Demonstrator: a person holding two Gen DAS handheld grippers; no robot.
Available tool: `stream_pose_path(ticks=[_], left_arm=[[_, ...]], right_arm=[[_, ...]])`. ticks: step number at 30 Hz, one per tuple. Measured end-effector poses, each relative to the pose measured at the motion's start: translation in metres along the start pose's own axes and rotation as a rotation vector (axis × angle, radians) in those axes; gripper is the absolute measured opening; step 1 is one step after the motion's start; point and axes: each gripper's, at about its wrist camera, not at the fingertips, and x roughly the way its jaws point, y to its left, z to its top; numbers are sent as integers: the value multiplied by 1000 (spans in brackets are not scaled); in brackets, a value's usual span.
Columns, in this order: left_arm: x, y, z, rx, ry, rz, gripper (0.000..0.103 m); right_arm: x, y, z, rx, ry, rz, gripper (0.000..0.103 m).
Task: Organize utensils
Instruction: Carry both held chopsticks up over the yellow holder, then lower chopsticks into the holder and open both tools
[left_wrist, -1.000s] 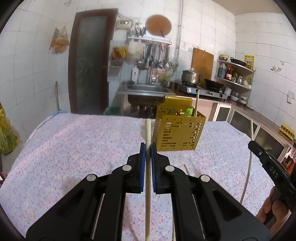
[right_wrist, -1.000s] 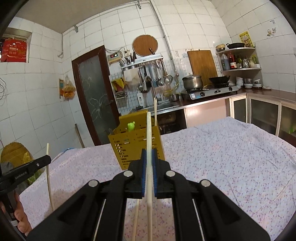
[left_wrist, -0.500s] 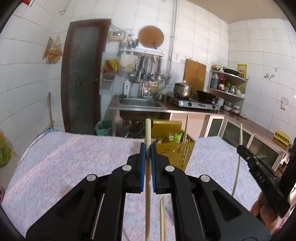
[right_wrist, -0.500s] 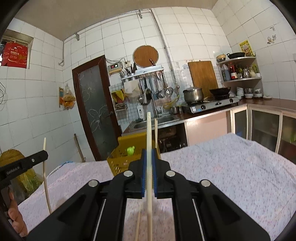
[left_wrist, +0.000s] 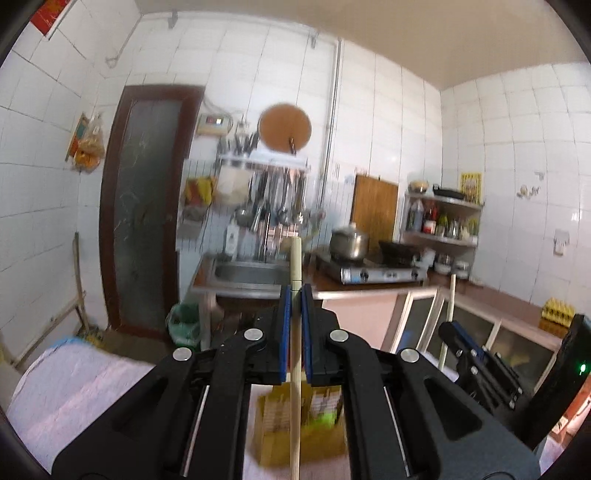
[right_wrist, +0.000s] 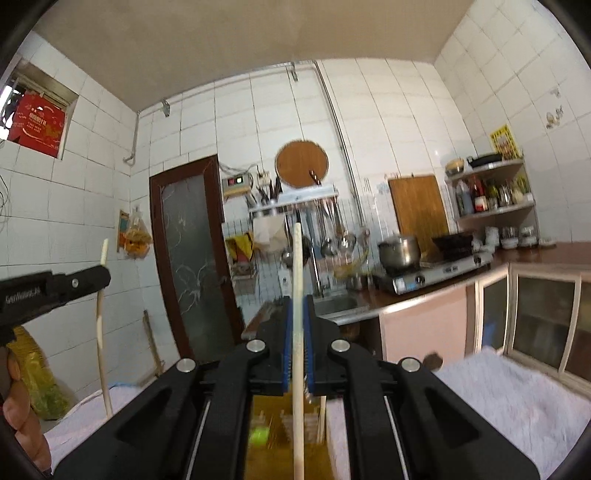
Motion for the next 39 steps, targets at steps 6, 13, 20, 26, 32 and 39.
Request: stream_pose_path(ticks=[6,13,20,26,32,39], left_arm=[[54,5,3,-12,-66,-2,4],[124,15,-30,7,-45,6,4],[146,28,-60,-22,0,-5,4],[147,33,-77,-2,30,10,4],[139,42,-90,-3,103,26,6],[91,51,-77,16,137,64,63]], right_arm=[[50,-1,3,-10,-49,25,6],[98,-3,-21,-32,-52,46,6],[120,-8,-53,-37,-26,57,6],[117,-6,-70,-73,4,57,6],[103,-10,-78,-83,75,48,7],[63,-11,-63,-108,140,-16,60]])
